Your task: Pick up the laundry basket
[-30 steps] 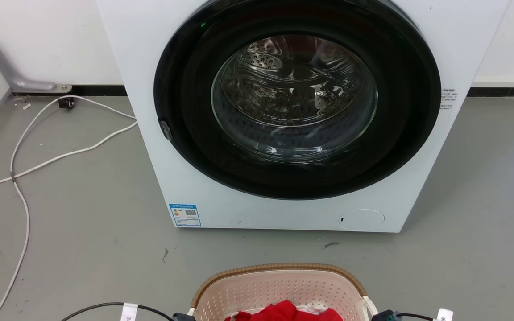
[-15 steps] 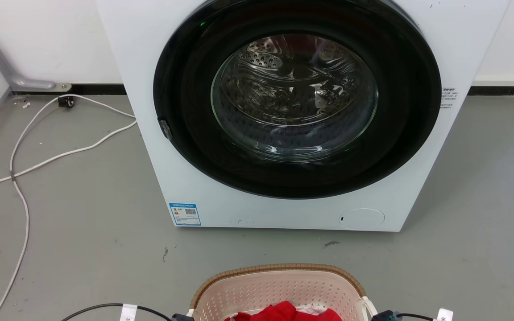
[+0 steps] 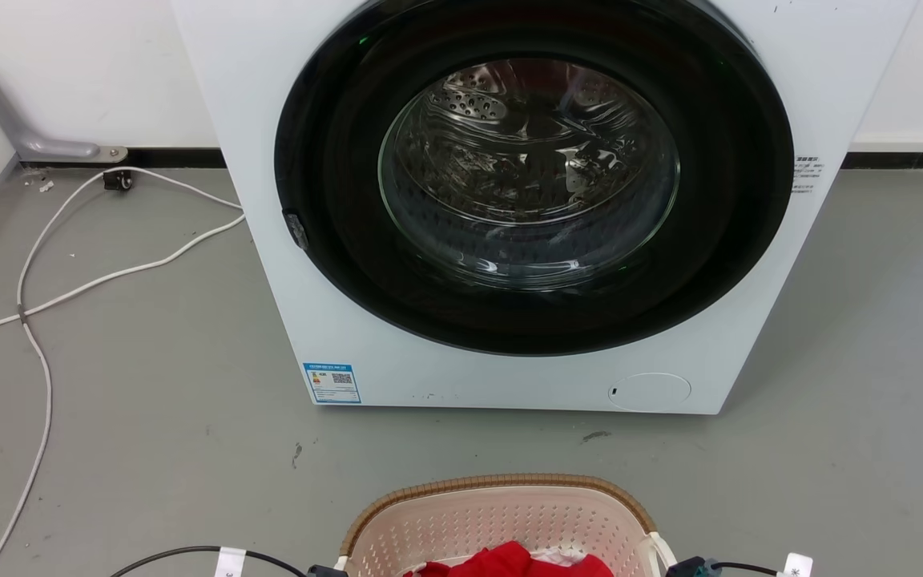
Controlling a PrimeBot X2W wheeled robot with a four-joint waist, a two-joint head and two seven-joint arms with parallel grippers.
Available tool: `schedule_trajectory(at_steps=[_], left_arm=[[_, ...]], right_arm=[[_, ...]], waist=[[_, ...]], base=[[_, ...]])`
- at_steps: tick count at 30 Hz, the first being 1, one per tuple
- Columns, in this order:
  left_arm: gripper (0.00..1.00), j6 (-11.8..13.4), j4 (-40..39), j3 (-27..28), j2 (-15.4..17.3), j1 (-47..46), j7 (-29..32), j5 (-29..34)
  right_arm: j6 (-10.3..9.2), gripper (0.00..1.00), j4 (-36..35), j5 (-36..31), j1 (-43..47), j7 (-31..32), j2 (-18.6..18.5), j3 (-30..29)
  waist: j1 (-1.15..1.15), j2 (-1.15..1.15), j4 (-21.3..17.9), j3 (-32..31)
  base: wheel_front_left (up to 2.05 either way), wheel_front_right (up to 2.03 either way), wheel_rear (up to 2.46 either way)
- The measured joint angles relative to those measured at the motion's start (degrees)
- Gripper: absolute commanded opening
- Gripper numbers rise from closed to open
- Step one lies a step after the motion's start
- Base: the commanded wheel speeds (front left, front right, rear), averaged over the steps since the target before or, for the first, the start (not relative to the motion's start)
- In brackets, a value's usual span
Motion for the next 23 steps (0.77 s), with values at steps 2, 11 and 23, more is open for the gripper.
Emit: schedule_trajectory(at_steps=[2,11,23], left_arm=[[0.00,0.00,0.01,-0.21,0.00,-0.01,-0.02,-0.25],[0.00,0.00,0.04,-1.05,0.11,-0.04,-0.23,-0.85],[0.00,0.00,0.08,-1.94,0.22,-0.06,-0.33,-1.77]], right_arm=[[0.00,0.00,0.05,0.34,-0.08,-0.01,0.00,0.22],[0.00,0.00,0.16,1.37,-0.17,-0.18,-0.01,1.35],[0.00,0.00,0.33,2.53,-0.23,-0.22,-0.12,2.74]], waist=[[0.00,0.00,0.04,0.04],[0.00,0.00,0.11,0.14],[0.00,0.00,0.30,0.03]], base=[[0.00,0.00,0.00],[0.00,0.00,0.00],[0.00,0.00,0.00]])
